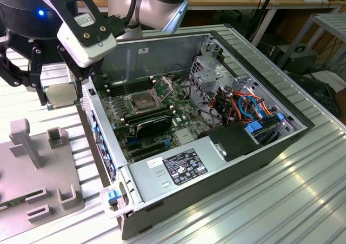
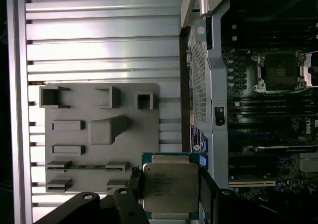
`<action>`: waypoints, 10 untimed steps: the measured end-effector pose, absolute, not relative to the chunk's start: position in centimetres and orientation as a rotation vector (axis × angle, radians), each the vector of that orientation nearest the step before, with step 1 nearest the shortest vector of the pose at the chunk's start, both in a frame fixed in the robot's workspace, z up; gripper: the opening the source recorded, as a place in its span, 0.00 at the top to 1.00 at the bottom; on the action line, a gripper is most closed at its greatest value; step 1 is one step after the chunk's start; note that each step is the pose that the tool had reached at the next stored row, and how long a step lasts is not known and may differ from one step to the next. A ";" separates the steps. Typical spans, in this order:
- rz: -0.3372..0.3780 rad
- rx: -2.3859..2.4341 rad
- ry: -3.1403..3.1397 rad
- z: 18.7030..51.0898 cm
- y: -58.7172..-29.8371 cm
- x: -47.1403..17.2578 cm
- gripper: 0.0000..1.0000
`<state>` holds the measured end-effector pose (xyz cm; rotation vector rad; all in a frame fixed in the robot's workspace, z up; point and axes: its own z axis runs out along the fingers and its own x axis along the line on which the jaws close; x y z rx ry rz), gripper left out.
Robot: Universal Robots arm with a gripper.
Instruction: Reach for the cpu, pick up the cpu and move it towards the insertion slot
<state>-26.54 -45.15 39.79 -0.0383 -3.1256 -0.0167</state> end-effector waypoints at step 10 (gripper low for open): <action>-0.017 -0.038 -3.126 39.8 -45.2 -25.3 0.45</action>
